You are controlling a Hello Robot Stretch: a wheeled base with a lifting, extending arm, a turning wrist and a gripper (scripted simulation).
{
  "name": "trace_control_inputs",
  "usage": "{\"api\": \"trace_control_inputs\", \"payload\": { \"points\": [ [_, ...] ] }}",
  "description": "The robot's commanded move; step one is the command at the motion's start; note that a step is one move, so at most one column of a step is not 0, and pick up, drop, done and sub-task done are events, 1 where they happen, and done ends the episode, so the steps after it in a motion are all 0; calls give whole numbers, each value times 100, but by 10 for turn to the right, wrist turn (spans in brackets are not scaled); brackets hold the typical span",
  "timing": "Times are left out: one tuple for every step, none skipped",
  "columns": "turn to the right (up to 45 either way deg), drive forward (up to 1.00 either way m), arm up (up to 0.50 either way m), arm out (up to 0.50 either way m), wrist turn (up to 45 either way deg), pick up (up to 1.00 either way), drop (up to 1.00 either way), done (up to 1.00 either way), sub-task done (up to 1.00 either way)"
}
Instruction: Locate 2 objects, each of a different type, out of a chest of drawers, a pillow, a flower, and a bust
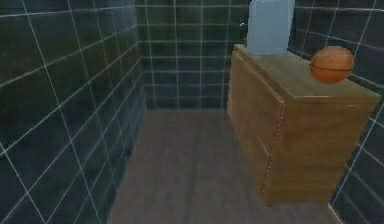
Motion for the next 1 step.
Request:
{"api": "trace_control_inputs", "payload": {
  "points": [
    [0, 70, 0, 0, 0, 0, 0, 0, 0]
  ]
}}
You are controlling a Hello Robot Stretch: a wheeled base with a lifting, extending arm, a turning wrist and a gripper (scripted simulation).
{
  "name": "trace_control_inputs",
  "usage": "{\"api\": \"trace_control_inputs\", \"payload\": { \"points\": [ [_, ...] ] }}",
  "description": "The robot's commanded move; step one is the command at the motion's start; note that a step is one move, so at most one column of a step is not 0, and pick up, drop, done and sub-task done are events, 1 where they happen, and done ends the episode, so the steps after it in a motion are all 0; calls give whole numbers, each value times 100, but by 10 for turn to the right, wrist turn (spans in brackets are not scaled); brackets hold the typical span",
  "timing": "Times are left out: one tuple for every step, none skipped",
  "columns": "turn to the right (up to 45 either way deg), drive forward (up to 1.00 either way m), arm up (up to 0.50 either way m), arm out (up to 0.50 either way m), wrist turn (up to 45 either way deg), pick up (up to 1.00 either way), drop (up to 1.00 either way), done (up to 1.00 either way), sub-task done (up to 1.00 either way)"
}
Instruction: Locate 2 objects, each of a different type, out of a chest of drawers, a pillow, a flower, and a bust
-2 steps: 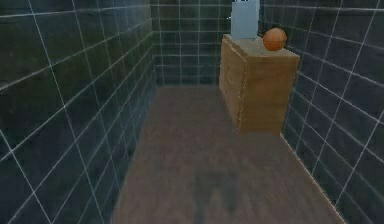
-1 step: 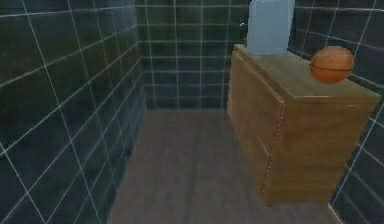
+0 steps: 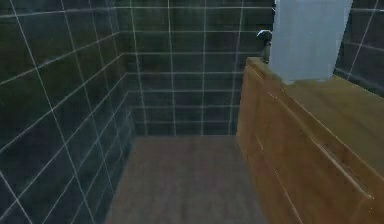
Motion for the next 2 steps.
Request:
{"api": "trace_control_inputs", "payload": {
  "points": [
    [300, 0, 0, 0, 0, 0, 0, 0, 0],
    [0, 0, 0, 0, 0, 0, 0, 100, 0]
  ]
}}
